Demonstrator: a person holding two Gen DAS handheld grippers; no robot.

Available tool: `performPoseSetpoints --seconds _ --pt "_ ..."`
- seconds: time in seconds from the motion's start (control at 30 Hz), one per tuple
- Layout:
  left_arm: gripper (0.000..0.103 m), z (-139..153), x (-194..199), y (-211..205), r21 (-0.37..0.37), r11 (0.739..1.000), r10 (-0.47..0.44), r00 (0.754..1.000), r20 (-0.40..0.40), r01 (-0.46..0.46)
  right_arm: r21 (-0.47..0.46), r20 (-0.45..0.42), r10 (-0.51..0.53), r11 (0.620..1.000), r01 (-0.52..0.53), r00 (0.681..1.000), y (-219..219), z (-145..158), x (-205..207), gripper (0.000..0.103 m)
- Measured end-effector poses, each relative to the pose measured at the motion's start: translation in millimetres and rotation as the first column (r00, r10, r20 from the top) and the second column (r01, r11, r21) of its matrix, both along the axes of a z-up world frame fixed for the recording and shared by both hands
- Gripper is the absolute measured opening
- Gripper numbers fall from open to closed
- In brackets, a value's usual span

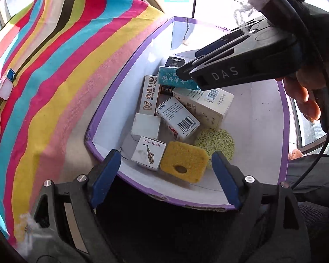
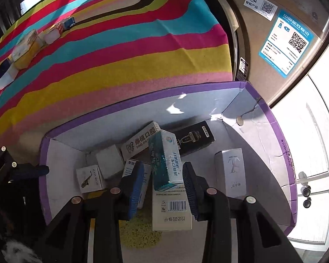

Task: Organize objects
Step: 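Carry both boxes into the bin and open both tools, then grasp clear-wrapped white box with left tool while right tool grasps white-green medicine box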

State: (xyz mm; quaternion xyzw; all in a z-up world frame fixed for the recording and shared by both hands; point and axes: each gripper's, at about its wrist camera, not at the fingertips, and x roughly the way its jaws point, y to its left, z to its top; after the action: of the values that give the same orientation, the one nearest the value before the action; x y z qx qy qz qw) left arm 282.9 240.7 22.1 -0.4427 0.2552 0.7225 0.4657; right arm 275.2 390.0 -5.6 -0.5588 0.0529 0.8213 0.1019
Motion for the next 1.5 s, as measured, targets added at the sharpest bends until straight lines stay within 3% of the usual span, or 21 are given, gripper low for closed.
performPoseSetpoints --seconds 0.07,0.23,0.33,0.5,0.73,0.93,1.07,1.17,1.27,1.37,1.5 --pt "0.087 11 -10 -8 0.069 0.997 0.034 0.999 0.041 -0.037 0.007 -0.003 -0.011 1.000 0.011 1.000 2 5 2 0.050" --pt "0.087 32 -23 -32 0.212 0.967 0.134 0.990 0.049 -0.141 0.023 -0.024 0.000 1.000 0.001 1.000 -1 21 2 0.053" --pt "0.087 43 -39 -55 0.304 0.929 0.196 0.978 0.077 -0.210 0.035 -0.043 0.025 0.999 -0.024 0.999 -6 32 -6 0.056" --pt "0.087 59 -64 -104 0.412 0.845 0.323 0.939 0.116 -0.341 0.058 -0.073 0.068 0.996 -0.064 0.995 -24 45 -19 0.065" --pt "0.087 78 -100 -184 0.502 0.698 0.527 0.841 0.121 -0.510 0.068 -0.118 0.126 0.991 -0.119 0.985 -42 56 -43 0.067" --pt "0.087 75 -147 -244 0.506 0.596 0.675 0.730 0.107 -0.624 0.052 -0.162 0.165 0.986 -0.159 0.973 -58 65 -73 0.069" --pt "0.087 69 -181 -274 0.507 0.544 0.728 0.677 0.112 -0.668 0.050 -0.194 0.198 0.980 -0.192 0.961 -70 71 -95 0.069" --pt "0.078 56 -213 -281 0.467 0.545 0.751 0.653 0.096 -0.696 0.039 -0.214 0.213 0.977 -0.209 0.953 -76 75 -113 0.070" --pt "0.073 45 -243 -281 0.419 0.565 0.753 0.652 0.092 -0.711 0.032 -0.237 0.229 0.973 -0.228 0.944 -83 81 -134 0.070" --pt "0.073 37 -271 -271 0.361 0.619 0.728 0.682 0.068 -0.697 0.049 -0.249 0.263 0.965 -0.259 0.932 -93 88 -161 0.070" --pt "0.073 24 -300 -255 0.269 0.657 0.721 0.691 0.050 -0.705 0.064 -0.259 0.318 0.948 -0.312 0.912 -110 95 -201 0.071"
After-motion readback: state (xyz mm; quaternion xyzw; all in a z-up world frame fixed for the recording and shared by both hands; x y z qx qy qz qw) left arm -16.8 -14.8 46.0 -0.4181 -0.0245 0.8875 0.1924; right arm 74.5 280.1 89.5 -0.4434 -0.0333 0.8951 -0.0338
